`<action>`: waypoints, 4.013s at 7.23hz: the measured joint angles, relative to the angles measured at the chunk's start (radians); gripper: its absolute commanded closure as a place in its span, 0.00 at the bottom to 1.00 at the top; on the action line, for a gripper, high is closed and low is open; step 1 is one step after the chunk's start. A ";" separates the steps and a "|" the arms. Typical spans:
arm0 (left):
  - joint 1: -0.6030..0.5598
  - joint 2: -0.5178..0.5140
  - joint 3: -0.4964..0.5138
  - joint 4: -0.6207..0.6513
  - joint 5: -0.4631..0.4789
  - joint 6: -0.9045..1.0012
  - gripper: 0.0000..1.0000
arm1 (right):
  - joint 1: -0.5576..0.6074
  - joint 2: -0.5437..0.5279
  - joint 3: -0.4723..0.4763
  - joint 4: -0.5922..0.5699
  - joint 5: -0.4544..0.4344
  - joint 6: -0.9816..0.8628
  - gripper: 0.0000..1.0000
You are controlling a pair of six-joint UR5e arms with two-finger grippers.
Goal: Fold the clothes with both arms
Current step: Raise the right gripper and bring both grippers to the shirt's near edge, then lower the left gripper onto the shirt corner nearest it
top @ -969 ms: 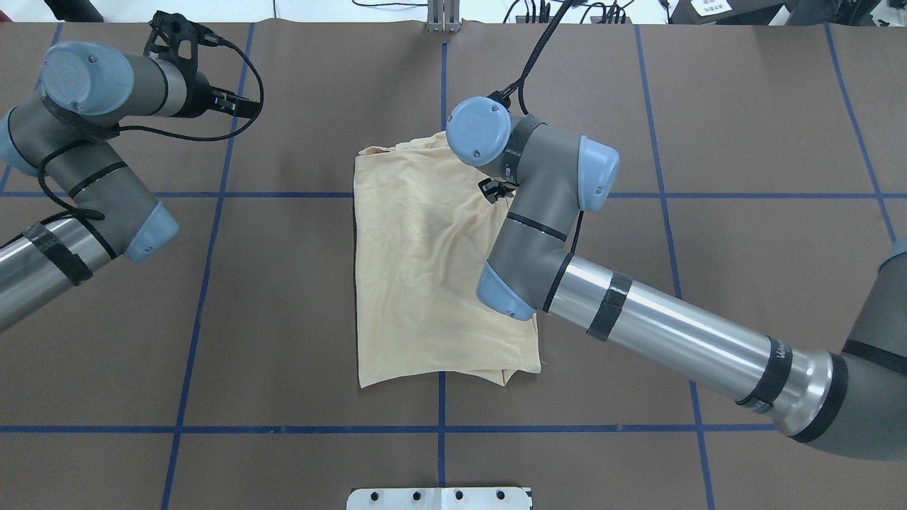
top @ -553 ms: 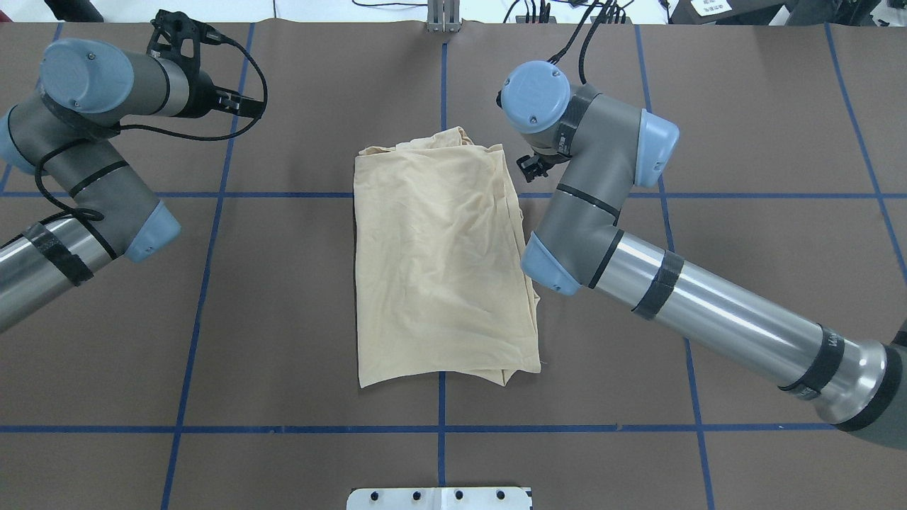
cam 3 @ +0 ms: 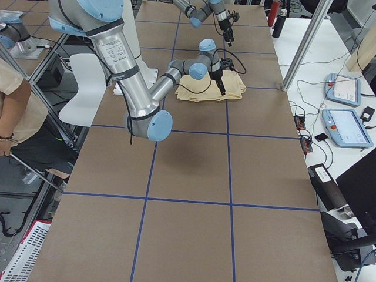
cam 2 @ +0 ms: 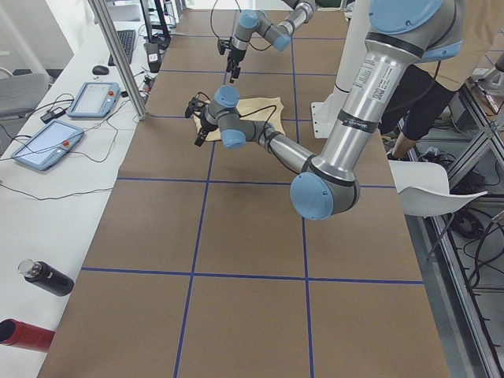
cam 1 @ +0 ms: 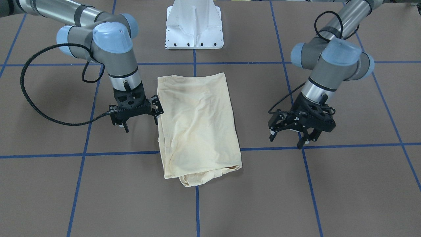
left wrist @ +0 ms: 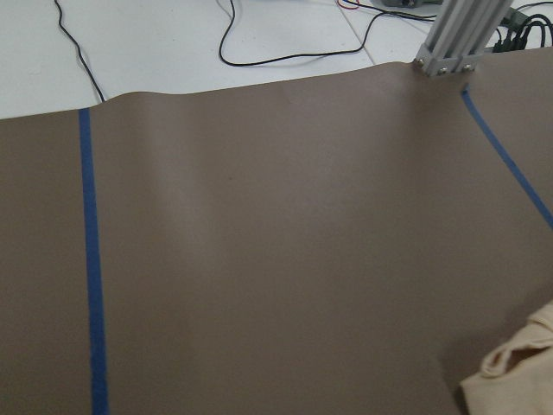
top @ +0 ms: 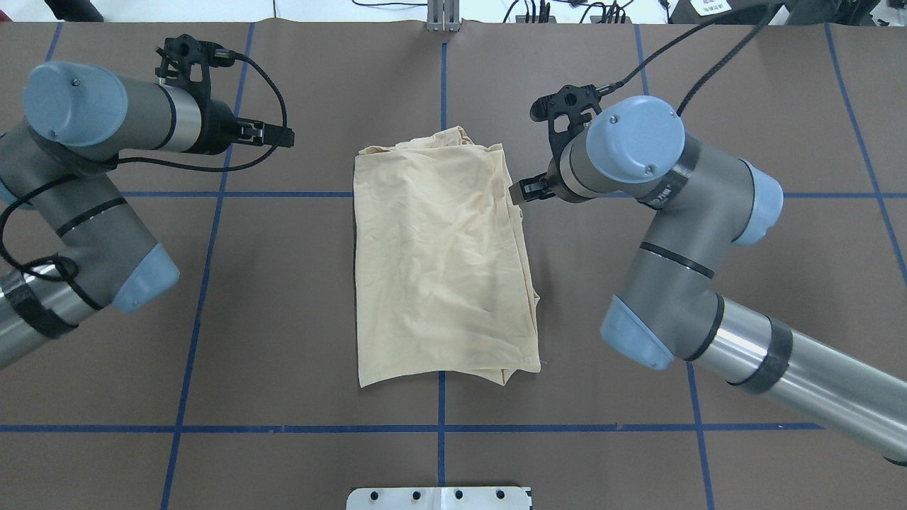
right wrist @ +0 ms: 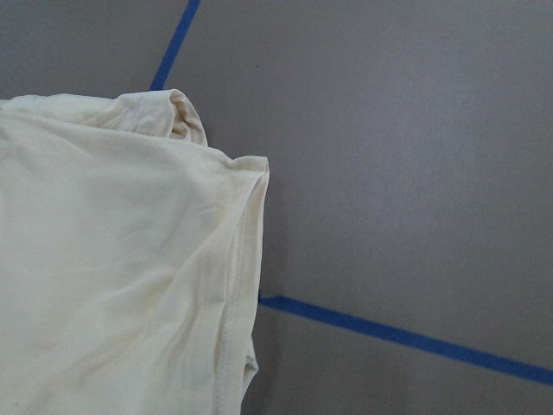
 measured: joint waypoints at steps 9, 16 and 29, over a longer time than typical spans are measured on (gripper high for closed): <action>0.501 0.072 -0.213 0.230 0.265 -0.513 0.35 | -0.106 -0.156 0.194 0.025 -0.075 0.343 0.00; 0.548 0.060 -0.174 0.229 0.264 -0.514 0.38 | -0.115 -0.151 0.195 0.025 -0.083 0.344 0.00; 0.565 0.041 -0.169 0.229 0.264 -0.514 0.55 | -0.126 -0.151 0.193 0.025 -0.085 0.342 0.00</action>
